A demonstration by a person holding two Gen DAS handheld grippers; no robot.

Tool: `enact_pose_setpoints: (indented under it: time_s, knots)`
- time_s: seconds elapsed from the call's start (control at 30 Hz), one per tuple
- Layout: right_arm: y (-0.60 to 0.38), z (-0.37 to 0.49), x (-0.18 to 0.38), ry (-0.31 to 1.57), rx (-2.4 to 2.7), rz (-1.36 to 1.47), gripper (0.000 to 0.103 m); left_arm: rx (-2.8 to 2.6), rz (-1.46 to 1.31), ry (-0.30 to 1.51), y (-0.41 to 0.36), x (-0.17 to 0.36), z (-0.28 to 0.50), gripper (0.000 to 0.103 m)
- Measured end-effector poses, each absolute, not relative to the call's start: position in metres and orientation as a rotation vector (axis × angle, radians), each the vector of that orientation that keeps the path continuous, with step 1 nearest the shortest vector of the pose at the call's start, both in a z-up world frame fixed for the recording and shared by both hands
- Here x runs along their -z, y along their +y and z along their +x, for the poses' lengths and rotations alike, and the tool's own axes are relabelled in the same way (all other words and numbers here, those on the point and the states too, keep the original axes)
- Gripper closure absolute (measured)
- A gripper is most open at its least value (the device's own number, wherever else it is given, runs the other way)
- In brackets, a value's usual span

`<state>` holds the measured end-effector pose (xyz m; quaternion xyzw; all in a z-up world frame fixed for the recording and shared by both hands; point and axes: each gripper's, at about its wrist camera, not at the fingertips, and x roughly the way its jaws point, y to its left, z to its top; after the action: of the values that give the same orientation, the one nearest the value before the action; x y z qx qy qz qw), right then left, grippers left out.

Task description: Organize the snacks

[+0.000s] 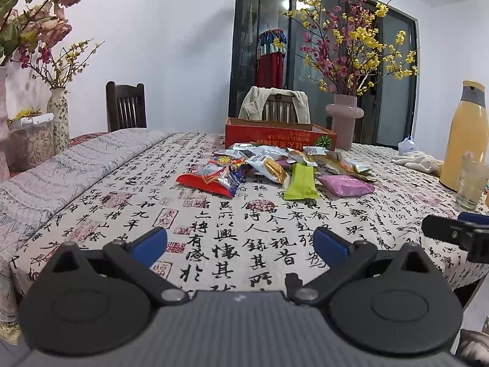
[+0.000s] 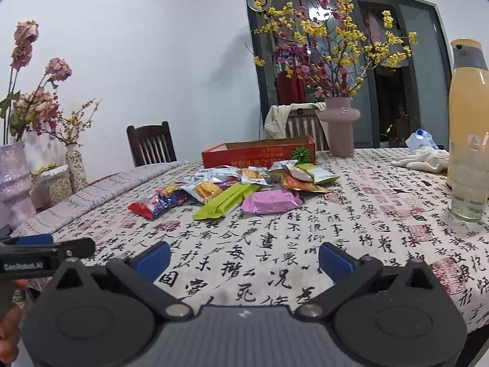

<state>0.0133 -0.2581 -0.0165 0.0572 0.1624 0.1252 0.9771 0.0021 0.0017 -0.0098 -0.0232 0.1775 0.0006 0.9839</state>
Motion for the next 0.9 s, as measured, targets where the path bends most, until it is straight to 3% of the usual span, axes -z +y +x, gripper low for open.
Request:
enact_pose_setpoints:
  time_s: [0.9]
  knots:
    - [-0.259, 0.013, 0.011, 0.287, -0.253, 0.097, 0.000, 0.006, 0.017, 0.339, -0.005, -0.007, 0.021, 0.000]
